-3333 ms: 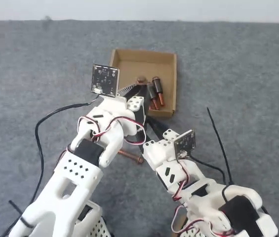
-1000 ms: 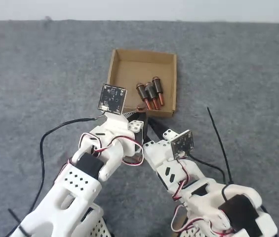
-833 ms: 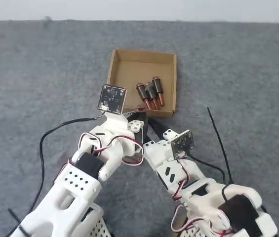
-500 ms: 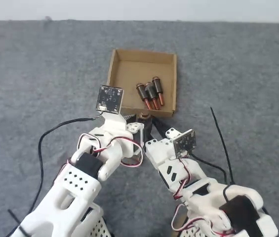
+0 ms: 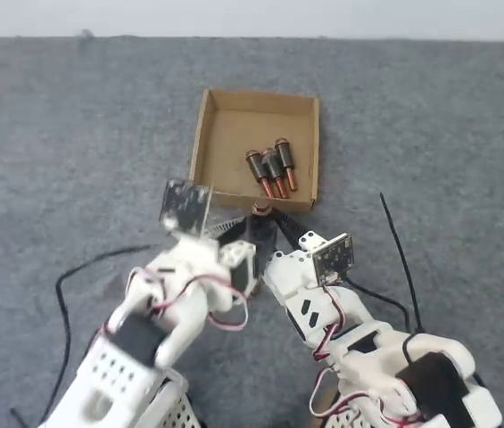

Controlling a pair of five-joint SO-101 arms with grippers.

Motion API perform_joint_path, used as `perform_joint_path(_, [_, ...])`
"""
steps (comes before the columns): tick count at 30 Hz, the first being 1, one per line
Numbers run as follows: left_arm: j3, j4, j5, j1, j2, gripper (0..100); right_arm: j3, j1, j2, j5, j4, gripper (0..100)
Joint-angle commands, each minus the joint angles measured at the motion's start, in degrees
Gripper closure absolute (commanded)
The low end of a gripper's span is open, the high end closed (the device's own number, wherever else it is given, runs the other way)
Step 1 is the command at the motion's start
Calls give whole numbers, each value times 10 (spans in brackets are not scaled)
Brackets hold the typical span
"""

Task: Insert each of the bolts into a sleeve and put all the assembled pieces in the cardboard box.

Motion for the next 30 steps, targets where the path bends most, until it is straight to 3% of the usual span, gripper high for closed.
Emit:
perform_joint_path(1, [31,4,4,4,-154,844,11,7,-26,13,-3,992])
perform_joint_path(5, [67,5,4,-24,-250,848,11,7,-25,13,0,992])
perform_joint_path(12, [75,5,4,-101,-244,848,11,13,-25,13,0,992])
perform_joint_path(20, [125,5,2,-248,-244,882,11,23,-25,13,0,992])
perform_joint_path(23, [153,5,-53,-274,-244,994,11,23,-25,13,0,992])
perform_joint_path(27, [184,9,-105,-330,-241,990,11,23,-25,13,0,992])
perform_joint_path(30, [182,60,-127,-384,-244,989,11,23,-24,14,1,992])
